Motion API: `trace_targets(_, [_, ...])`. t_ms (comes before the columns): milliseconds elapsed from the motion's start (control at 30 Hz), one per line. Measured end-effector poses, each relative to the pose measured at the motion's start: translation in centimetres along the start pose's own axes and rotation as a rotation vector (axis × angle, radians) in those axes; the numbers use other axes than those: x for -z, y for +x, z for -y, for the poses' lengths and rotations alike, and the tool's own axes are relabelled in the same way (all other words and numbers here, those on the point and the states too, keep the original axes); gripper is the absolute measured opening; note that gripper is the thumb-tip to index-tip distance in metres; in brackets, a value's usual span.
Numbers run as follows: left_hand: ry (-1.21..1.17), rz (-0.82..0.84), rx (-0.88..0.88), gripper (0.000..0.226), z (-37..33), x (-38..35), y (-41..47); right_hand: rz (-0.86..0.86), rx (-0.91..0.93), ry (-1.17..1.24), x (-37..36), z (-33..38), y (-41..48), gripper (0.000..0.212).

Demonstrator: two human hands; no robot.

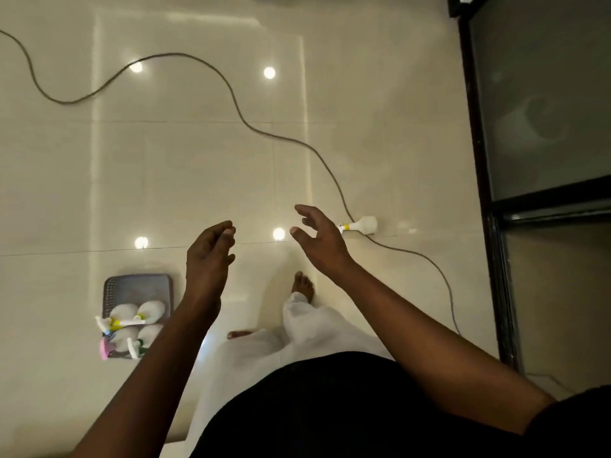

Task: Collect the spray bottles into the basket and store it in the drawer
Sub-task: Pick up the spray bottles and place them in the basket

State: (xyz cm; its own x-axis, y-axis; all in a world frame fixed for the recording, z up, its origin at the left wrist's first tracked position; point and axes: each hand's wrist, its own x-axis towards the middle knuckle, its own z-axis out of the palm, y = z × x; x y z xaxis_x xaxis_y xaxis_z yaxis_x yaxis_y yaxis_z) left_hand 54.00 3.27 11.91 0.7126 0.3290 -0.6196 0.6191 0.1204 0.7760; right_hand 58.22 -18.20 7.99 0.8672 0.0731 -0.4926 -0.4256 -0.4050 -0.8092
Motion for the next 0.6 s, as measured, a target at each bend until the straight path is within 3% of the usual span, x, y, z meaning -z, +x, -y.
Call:
trace_targets(267, [0.065, 0.116, 0.086, 0.027, 0.1, -10.2, 1.3, -0.128, -0.104, -0.009, 11.5, -3.8, 1.5, 0.044])
trace_targets(600, [0.134, 0.244, 0.185, 0.028, 0.2, -18.9, 4.3, -0.240, -0.219, -0.078, 20.5, -7.7, 2.9, 0.046])
